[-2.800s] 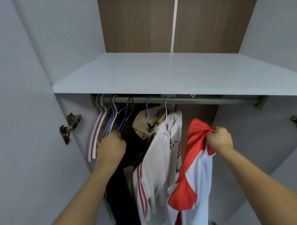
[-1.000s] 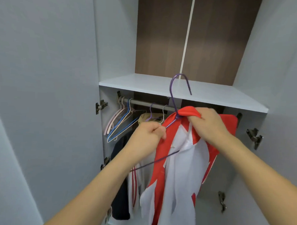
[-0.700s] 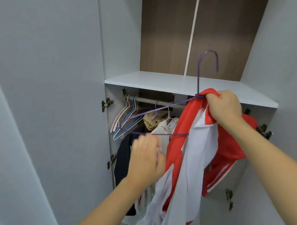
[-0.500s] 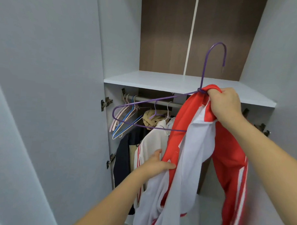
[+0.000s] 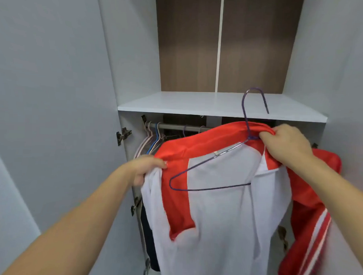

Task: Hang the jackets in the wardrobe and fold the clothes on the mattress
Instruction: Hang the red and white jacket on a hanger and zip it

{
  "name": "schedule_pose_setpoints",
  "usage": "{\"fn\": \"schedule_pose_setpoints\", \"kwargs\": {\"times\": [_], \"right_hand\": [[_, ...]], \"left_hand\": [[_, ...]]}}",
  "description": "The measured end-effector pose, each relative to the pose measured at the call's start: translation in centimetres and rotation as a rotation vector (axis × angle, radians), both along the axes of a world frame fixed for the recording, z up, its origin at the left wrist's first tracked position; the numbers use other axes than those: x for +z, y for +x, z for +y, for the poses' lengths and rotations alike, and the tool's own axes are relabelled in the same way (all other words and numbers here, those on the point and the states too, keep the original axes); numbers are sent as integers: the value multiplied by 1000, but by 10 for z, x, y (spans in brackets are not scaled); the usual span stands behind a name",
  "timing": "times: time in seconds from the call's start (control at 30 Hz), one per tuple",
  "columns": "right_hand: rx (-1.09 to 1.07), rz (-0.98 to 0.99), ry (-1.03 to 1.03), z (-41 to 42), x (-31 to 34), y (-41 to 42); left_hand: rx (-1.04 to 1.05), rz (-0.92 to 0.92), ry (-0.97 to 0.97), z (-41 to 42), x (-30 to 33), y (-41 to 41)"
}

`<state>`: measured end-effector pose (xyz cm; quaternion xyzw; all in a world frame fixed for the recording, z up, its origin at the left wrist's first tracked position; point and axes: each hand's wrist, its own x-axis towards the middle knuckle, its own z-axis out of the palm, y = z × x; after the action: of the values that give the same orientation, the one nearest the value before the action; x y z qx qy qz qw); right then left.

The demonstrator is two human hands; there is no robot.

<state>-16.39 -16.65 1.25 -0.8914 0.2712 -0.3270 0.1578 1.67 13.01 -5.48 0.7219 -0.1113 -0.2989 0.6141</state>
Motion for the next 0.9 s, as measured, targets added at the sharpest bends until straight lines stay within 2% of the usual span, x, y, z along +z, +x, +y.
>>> {"fn": "schedule_pose_setpoints", "kwargs": {"times": [0.1,0.23,0.3,0.43,0.47,0.5,0.57,0.6,0.63,0.7,0.73,0.8,0.9], "right_hand": [[-60,65,-14,4,-11,8],[-43,76,43,19,-18,22],[15,74,105,30,-16,29],[134,53,173,48,-8,34],[165,42,178,51,-7,33],[198,28,188,53,-6,32],[253,-15,240,53,-8,31],[269,-38,267,51,-10,29],[278,-58,282,49,-12,28],[286,-73,295,41,-20,27],[296,-66,299,37,-25,28],[318,-15,288,29,-39,35],[290,55,161,15,-62,50]], "left_hand": [[136,-59,13,-7,33,0],[78,-64,-130,-36,58,-32],[11,-155,-150,-53,62,-50],[-112,-510,-168,-69,64,-76],[-177,-661,-155,-70,63,-79],[-213,-870,-56,-71,61,-78],[-98,-1336,331,-68,54,-67],[-47,-1416,458,-64,51,-64],[-67,-1366,513,-59,48,-63],[-219,-1119,428,-53,38,-59],[-280,-1055,395,-54,30,-59],[-286,-1065,403,-62,12,-62],[-153,-1036,464,-83,-12,-58]]}}
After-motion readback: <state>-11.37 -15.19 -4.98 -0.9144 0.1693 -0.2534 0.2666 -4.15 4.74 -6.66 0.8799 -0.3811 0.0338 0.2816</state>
